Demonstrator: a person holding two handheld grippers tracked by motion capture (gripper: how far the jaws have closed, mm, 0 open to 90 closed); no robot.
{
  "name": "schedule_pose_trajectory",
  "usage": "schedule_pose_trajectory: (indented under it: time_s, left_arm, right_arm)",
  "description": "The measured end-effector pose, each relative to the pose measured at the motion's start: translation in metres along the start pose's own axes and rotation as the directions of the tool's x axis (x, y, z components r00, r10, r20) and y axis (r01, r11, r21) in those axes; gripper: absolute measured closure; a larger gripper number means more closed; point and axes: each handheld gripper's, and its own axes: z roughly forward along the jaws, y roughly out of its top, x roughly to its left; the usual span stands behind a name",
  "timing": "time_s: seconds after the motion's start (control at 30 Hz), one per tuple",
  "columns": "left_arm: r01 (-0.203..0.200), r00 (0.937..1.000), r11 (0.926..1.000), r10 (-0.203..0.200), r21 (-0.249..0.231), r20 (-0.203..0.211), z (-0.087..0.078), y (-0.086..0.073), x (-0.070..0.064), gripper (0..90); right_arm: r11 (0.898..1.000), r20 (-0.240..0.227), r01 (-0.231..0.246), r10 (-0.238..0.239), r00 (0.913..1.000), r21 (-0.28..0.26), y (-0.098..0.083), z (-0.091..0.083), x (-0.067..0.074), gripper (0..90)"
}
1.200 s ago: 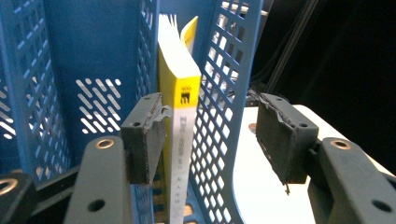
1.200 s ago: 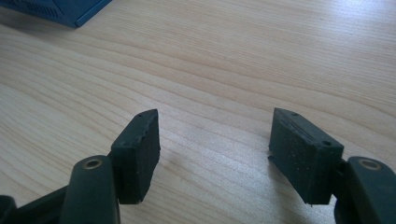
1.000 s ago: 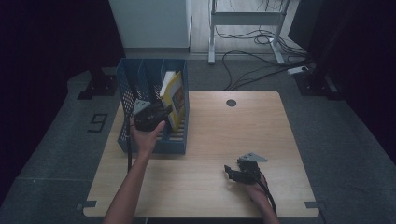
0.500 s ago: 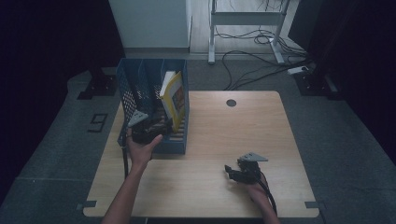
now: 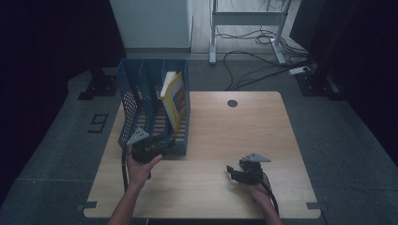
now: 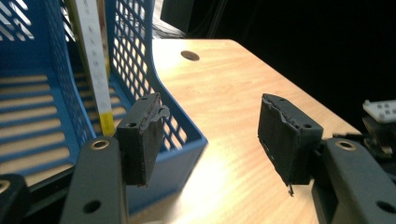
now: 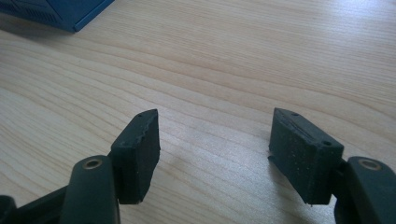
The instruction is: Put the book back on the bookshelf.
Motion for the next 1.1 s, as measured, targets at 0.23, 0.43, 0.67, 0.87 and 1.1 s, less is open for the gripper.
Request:
schedule_pose_trajectory:
  time_s: [0.23, 0.43, 0.67, 0.87, 1.1]
  left_arm:
    - [0.022, 0.9994, 0.9992, -0.023, 0.033, 0.026, -0.004, -0.031, -0.005, 39.3]
    - [0.028, 0.9995, 0.9976, -0.029, 0.064, 0.014, -0.003, -0.049, -0.005, 38.5]
    - [0.061, 0.9977, 0.9951, -0.063, 0.078, 0.025, 0.002, -0.069, -0.004, 37.7]
    - [0.052, 0.9977, 0.9945, -0.056, 0.091, 0.039, 0.007, -0.070, -0.007, 37.4]
    - [0.042, 0.9982, 0.9930, -0.046, 0.110, 0.038, 0.013, -0.073, -0.006, 37.3]
  right_arm:
    - [1.000, 0.006, -0.002, 0.002, 1.0000, -0.001, -0.001, -0.001, -0.001, 32.9]
    - [1.000, 0.009, -0.002, 0.002, 1.0000, -0.002, -0.001, -0.001, -0.001, 32.9]
    - [1.000, 0.020, 0.000, 0.000, 0.9998, 0.000, 0.000, -0.001, -0.001, 32.9]
    - [1.000, 0.027, 0.011, -0.011, 0.9996, 0.003, 0.000, 0.000, 0.000, 32.9]
    - [1.000, 0.037, 0.022, -0.022, 0.9991, 0.006, 0.000, 0.000, 0.001, 32.8]
